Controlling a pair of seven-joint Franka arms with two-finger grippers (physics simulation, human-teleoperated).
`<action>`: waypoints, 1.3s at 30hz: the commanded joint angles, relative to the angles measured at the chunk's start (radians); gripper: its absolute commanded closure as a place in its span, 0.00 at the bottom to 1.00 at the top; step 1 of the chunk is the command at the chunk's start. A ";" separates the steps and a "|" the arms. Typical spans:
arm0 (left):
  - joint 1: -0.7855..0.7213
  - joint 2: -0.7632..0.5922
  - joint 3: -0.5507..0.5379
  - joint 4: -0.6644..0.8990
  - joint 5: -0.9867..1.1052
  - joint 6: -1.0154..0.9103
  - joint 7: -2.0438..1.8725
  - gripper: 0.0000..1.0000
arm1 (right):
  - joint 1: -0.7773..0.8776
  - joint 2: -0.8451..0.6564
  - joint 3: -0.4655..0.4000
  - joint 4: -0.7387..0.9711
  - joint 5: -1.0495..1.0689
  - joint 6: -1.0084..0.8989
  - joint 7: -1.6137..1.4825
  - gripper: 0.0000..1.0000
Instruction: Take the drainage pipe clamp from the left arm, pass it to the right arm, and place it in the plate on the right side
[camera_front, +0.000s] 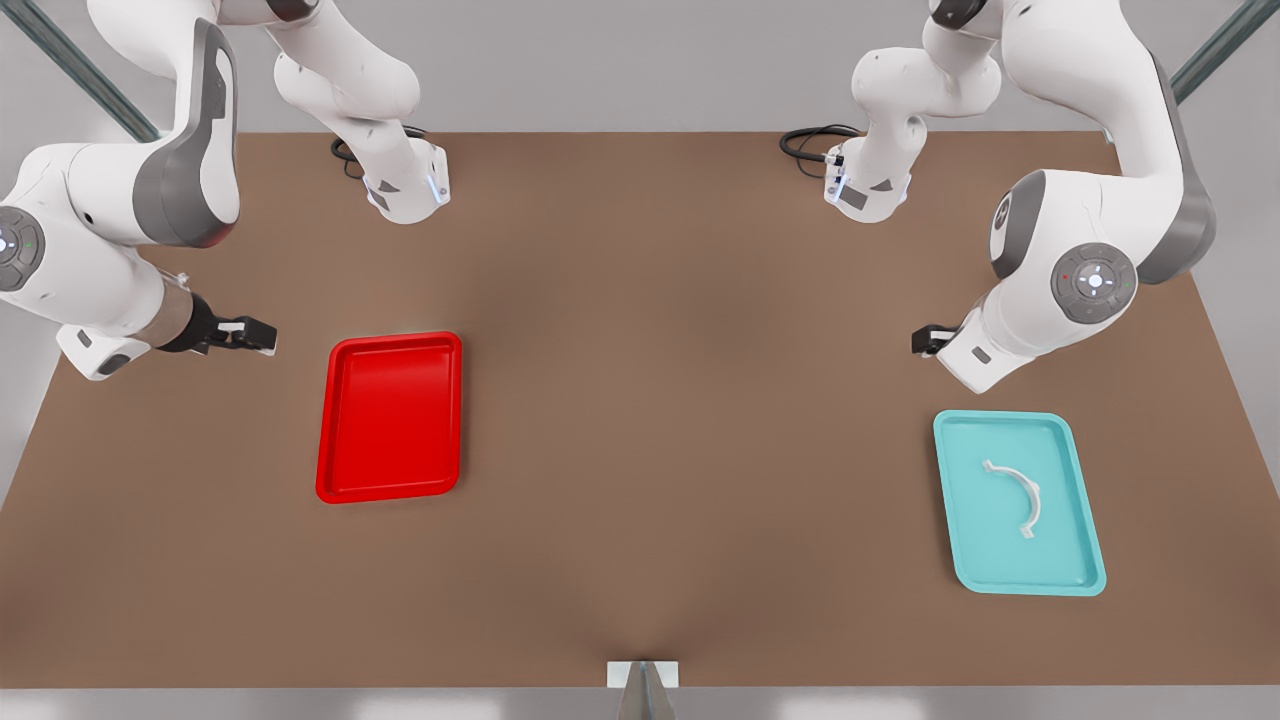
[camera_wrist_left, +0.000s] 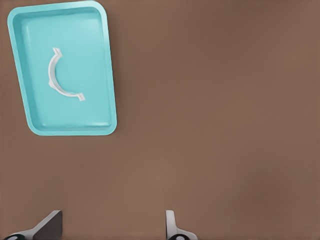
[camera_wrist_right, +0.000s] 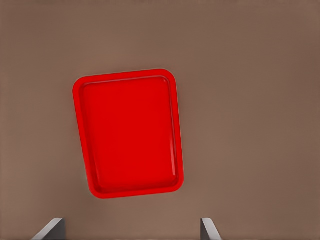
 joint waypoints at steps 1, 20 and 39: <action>-0.001 -0.001 0.000 0.000 0.001 0.000 -0.007 0.00 | 0.000 0.000 0.000 0.000 -0.001 0.009 0.003 0.00; 0.295 0.556 0.081 0.181 -0.084 0.744 1.536 0.00 | 0.002 0.006 0.000 -0.018 -0.001 0.029 -0.023 0.00; 0.312 0.786 0.170 0.358 -0.242 0.642 1.331 0.00 | 0.006 0.003 0.003 -0.039 -0.002 0.040 -0.023 0.00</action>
